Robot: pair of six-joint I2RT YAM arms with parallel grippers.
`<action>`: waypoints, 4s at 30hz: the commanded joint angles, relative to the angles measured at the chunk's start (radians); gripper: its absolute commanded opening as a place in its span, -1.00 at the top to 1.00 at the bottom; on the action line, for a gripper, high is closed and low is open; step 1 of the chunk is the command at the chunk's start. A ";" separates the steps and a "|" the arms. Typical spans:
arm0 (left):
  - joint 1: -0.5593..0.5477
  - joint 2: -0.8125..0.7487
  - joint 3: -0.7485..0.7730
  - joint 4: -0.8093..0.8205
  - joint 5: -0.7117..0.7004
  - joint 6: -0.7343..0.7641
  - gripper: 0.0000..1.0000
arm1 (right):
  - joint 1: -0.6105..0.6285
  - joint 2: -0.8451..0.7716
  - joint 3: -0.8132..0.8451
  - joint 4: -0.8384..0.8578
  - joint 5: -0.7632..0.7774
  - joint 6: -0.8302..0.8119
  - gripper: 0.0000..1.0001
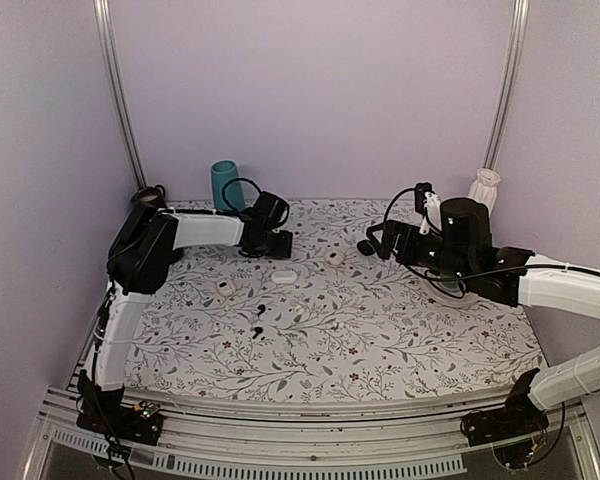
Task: Insert the wireless bluetooth earbuds into the charging case
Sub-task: Pick up the charging case from the center of the board, then pass from the left arm to the right
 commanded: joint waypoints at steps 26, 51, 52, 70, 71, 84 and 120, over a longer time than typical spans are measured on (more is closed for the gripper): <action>0.008 0.059 0.048 0.015 0.020 -0.012 -0.15 | -0.006 -0.008 -0.006 0.017 -0.021 -0.009 -0.98; 0.001 -0.232 -0.315 0.388 0.239 0.103 0.50 | -0.007 -0.050 -0.045 0.054 -0.028 -0.057 -0.98; 0.000 -0.264 -0.353 0.422 0.265 0.110 0.51 | -0.007 -0.047 -0.044 0.056 -0.031 -0.061 -0.98; -0.156 -0.715 -0.798 0.778 0.484 0.247 0.51 | -0.010 0.124 0.112 0.084 -0.330 0.081 -0.98; -0.172 -0.727 -0.803 0.778 0.473 0.261 0.51 | -0.010 0.128 0.117 0.086 -0.339 0.093 -0.96; -0.315 -0.762 -0.793 0.728 0.317 0.432 0.53 | -0.010 0.189 0.149 0.101 -0.454 0.253 -0.68; -0.389 -0.699 -0.692 0.674 0.301 0.512 0.06 | -0.016 0.142 0.097 0.154 -0.487 0.376 0.91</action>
